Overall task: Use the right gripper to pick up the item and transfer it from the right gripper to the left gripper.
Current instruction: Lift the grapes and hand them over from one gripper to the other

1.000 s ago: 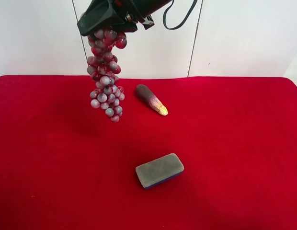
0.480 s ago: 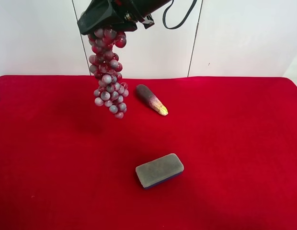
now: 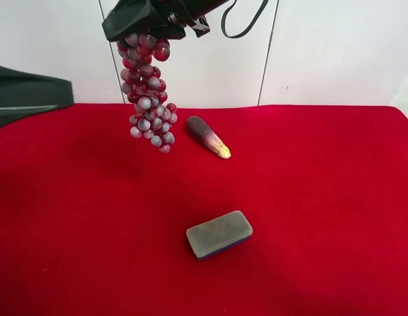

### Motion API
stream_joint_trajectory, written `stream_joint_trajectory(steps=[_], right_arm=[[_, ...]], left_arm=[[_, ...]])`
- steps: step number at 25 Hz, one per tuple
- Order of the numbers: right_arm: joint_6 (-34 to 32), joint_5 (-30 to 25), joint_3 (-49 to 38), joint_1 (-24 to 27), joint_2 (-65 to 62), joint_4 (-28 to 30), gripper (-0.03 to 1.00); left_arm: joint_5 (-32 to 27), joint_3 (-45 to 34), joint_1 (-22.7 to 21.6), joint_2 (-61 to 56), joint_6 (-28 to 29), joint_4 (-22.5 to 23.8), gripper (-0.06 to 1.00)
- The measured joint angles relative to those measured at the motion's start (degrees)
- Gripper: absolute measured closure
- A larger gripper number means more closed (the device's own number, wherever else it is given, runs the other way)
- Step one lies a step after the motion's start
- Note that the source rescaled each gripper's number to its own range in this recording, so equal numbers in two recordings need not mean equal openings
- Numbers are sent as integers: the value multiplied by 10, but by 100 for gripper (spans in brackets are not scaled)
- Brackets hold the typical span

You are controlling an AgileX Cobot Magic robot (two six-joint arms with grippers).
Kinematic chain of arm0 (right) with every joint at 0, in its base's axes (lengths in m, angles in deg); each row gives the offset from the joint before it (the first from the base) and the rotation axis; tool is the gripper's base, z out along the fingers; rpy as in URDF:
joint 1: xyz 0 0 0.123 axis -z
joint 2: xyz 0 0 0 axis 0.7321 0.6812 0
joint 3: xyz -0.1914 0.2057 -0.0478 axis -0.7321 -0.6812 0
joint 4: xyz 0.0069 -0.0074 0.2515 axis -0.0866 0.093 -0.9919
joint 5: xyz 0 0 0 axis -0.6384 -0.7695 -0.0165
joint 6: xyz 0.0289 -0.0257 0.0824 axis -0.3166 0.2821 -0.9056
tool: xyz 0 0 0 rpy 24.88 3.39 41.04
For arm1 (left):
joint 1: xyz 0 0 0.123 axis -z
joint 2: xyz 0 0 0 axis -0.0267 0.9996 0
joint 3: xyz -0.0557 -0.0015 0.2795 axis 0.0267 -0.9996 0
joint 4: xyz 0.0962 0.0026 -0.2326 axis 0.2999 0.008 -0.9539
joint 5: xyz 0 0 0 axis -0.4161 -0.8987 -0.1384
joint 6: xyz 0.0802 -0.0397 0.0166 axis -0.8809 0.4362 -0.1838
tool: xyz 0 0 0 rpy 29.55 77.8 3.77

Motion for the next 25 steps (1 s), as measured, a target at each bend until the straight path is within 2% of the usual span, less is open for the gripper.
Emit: stream_joint_trajectory(steps=[12,17,25], right_arm=[[0,9,0,0,0,-16,96],[0,9,0,0,0,-19,96],[0,9,0,0,0,-29,96]], left_arm=[[-4,-48,0,114,-289,-194,-6],[0,-48,0,150,-372,-211,-6],[7,-35,0,212,-400,-211,-6]])
